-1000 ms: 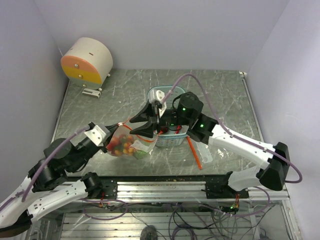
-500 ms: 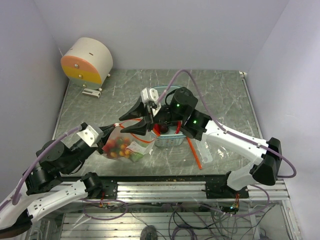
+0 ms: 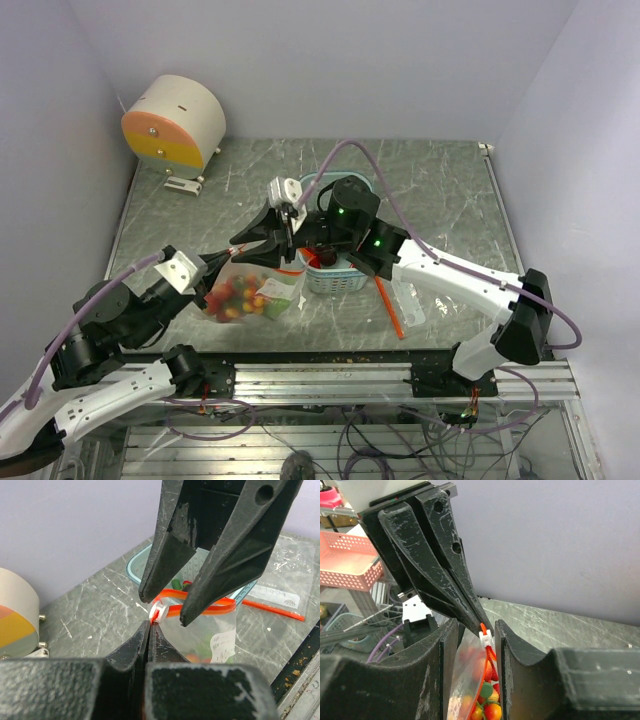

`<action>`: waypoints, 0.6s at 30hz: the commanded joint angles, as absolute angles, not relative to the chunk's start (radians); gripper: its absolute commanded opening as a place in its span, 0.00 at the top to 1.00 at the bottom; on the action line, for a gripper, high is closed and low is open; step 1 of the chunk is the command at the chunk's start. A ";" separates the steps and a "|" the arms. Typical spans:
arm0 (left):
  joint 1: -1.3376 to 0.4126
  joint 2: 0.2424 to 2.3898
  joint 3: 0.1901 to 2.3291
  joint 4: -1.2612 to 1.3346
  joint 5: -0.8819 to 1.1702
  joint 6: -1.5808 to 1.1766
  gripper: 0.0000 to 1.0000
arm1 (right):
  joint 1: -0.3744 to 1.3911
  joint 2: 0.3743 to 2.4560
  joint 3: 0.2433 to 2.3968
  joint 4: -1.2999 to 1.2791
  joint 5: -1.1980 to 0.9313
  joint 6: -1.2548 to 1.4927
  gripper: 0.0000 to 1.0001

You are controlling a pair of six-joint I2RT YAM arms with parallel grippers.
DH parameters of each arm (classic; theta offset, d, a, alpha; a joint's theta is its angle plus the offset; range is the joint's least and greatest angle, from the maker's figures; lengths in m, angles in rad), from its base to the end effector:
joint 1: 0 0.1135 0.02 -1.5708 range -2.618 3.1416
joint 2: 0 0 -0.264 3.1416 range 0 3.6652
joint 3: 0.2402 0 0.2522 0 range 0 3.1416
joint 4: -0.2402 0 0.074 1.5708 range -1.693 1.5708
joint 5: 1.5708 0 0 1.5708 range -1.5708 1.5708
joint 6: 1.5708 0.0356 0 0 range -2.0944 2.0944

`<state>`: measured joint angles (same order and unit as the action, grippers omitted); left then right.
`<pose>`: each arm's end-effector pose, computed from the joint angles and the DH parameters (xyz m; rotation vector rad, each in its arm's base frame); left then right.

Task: Place the food in the zip-top bag and seal the zipper
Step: Zip the zipper food storage bag.

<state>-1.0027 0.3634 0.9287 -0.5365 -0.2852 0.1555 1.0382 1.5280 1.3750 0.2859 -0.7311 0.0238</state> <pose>0.0386 -0.0419 0.3923 0.6539 1.4169 -0.4510 0.1621 0.3218 0.4125 -1.2986 0.9900 1.3595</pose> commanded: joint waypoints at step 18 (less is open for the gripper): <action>-1.002 0.312 0.904 -0.494 -0.303 0.137 0.93 | 1.023 1.556 1.368 0.256 -0.655 0.013 1.00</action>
